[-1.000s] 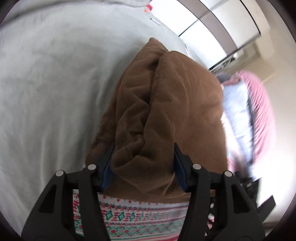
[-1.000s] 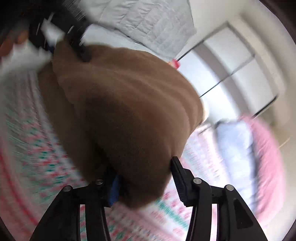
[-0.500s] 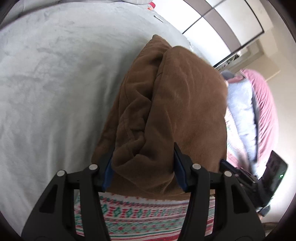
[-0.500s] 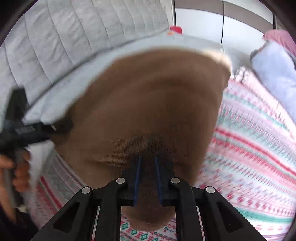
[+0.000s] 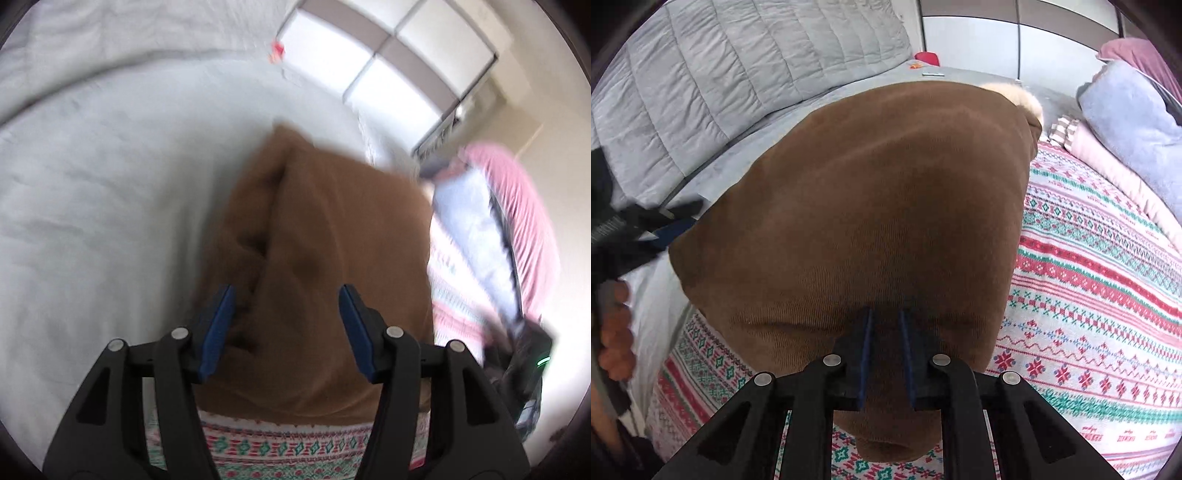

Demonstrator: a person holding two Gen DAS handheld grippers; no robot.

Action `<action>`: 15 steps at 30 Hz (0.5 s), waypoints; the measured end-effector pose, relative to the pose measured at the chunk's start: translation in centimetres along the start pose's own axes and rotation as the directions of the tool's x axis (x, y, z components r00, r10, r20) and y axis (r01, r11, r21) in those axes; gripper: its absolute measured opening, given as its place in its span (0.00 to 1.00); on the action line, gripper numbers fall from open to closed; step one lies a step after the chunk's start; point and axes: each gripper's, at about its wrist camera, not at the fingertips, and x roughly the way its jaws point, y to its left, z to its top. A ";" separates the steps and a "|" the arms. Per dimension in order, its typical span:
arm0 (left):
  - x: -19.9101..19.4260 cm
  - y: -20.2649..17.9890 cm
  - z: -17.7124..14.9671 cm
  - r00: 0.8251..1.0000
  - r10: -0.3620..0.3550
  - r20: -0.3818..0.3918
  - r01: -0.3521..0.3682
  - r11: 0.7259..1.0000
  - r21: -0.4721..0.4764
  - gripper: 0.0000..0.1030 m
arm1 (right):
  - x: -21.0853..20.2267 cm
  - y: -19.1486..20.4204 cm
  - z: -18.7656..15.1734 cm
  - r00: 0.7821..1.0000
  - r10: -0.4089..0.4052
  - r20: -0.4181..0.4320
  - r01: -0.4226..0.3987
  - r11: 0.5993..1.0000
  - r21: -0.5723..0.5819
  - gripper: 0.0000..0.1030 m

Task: Fold large clothes
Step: 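Hold the folded bundle with the left gripper while the right gripper tucks the coat end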

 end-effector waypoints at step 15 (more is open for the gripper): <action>1.9 -0.5 -0.3 0.990 0.127 -0.054 -0.124 0.991 0.060 0.58 | 7.1 -11.8 19.7 0.999 -0.021 -0.031 0.027 0.974 0.226 0.18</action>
